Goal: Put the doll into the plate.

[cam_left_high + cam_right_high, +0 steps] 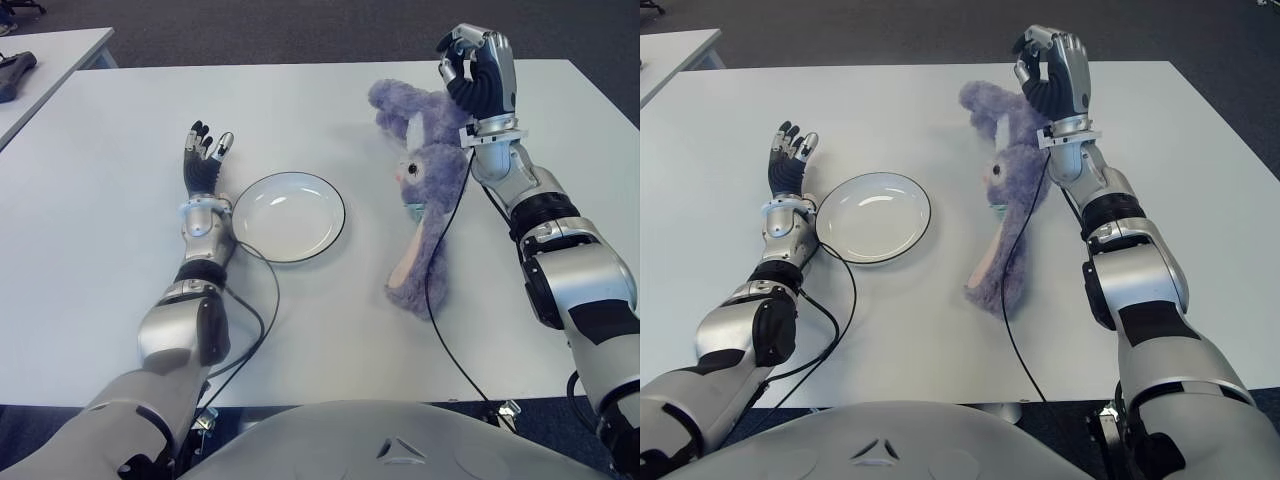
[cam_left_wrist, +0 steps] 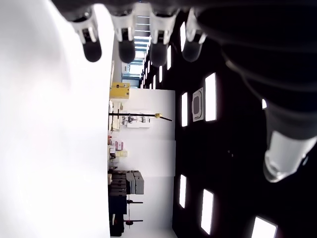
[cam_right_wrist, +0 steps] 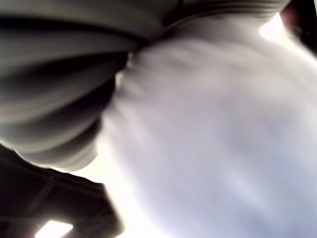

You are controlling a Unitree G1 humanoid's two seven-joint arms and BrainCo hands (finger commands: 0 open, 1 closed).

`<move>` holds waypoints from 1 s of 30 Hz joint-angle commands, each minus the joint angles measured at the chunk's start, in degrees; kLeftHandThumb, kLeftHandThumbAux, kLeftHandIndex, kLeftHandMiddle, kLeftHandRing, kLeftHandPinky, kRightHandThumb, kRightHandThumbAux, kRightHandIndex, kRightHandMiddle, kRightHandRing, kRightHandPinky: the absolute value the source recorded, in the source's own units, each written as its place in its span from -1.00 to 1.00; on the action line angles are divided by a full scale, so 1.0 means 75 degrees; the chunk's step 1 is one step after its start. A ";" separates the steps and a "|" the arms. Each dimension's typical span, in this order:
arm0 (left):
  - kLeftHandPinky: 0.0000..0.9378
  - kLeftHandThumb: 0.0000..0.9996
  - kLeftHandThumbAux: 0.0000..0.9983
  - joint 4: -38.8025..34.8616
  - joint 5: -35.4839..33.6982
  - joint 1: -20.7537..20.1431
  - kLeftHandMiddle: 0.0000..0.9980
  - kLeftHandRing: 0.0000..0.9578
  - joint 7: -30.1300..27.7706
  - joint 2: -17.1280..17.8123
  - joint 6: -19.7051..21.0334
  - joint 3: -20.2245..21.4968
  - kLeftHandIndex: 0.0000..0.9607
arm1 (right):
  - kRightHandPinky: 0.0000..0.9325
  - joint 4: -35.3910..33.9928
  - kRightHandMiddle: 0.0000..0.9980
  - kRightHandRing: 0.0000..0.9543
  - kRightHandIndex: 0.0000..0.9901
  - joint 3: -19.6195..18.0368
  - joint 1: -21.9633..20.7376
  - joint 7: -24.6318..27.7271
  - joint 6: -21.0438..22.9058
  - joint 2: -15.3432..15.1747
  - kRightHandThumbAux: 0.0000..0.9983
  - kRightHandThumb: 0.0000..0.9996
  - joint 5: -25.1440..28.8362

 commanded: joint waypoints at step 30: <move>-1.00 -1.00 0.17 0.1255 -0.0187 0.2034 -0.81 -0.90 0.0136 -0.0869 0.0209 0.0127 -0.90 | 0.82 -0.0404 0.69 0.78 -0.11 -0.0054 -0.0230 0.0408 -0.0003 -0.0234 0.43 0.41 0.0053</move>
